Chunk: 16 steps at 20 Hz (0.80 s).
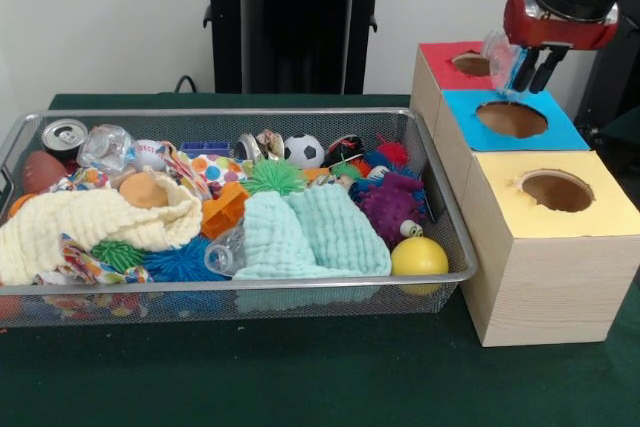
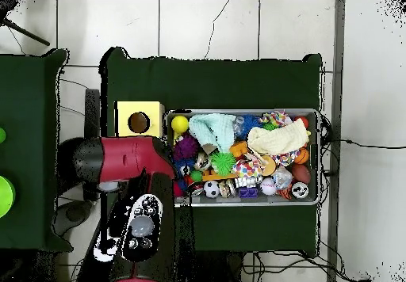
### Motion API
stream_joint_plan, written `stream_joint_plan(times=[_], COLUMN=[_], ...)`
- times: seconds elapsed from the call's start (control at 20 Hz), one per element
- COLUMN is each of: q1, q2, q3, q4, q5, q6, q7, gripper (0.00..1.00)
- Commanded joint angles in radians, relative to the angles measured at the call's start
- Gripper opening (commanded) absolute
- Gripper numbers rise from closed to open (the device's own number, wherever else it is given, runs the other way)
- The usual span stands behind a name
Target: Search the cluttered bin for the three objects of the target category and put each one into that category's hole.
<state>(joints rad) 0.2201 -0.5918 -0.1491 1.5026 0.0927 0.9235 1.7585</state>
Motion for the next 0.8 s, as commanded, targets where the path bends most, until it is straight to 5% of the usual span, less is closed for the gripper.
stream_joint_plan(times=[0.05, 0.8], q1=[-0.035, -0.074], q2=[0.097, 0.151], q3=[0.104, 0.154], q4=[-0.097, -0.184], q5=[-0.02, -0.025], q6=[0.061, 0.117], q7=[0.064, 0.014], gripper=[0.0, 0.0])
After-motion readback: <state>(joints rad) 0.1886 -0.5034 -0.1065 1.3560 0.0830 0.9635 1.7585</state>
